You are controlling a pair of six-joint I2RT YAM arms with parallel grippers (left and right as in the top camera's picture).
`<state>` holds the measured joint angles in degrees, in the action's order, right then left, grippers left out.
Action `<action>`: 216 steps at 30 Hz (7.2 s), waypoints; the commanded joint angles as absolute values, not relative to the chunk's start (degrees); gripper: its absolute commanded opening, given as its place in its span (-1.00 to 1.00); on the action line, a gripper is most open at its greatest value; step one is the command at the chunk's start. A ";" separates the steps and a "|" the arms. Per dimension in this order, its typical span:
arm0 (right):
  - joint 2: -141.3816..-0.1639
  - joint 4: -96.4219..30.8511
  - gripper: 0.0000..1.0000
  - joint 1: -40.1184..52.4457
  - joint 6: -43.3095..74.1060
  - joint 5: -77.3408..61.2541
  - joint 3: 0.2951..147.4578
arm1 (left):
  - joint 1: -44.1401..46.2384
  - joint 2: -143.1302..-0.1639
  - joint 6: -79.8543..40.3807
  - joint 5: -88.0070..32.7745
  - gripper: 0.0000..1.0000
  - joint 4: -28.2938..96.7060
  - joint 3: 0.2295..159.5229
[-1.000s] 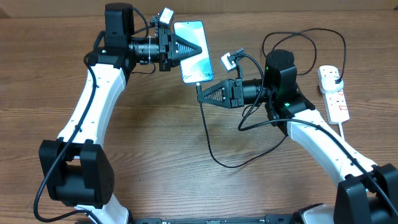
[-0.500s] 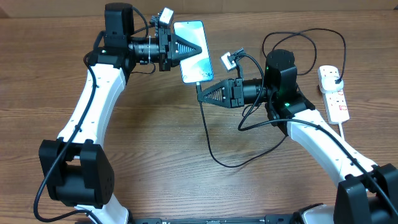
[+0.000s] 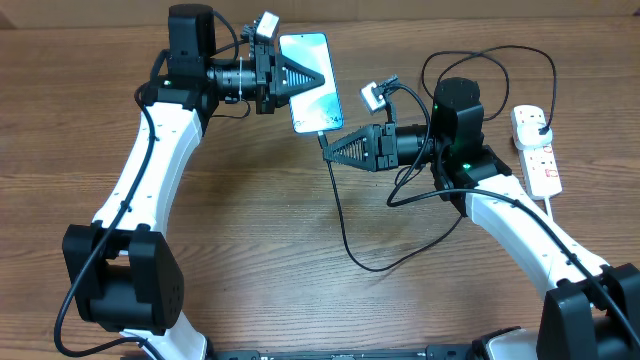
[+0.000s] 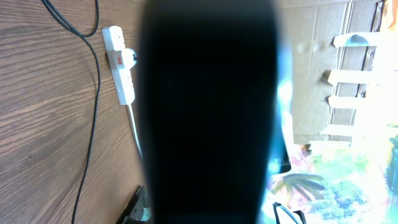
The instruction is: Plug charger to phone and switch on socket
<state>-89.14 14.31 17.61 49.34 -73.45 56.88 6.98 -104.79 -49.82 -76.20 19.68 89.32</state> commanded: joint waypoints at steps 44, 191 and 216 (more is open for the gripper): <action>-88.51 14.92 -0.93 19.03 50.96 -65.52 57.80 | 6.66 -103.77 -47.20 -76.84 -0.92 19.44 90.13; -106.54 -44.56 -0.56 25.87 16.32 3.55 67.44 | -15.29 -103.77 -13.74 -51.05 -0.91 59.90 90.13; -106.54 -40.60 -0.49 29.50 20.64 10.72 64.38 | -15.29 -103.77 -13.74 -51.07 -0.91 59.96 90.13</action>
<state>-106.30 -41.85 29.67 19.92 9.96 66.17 -15.55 -104.79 -14.57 -49.01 60.16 89.27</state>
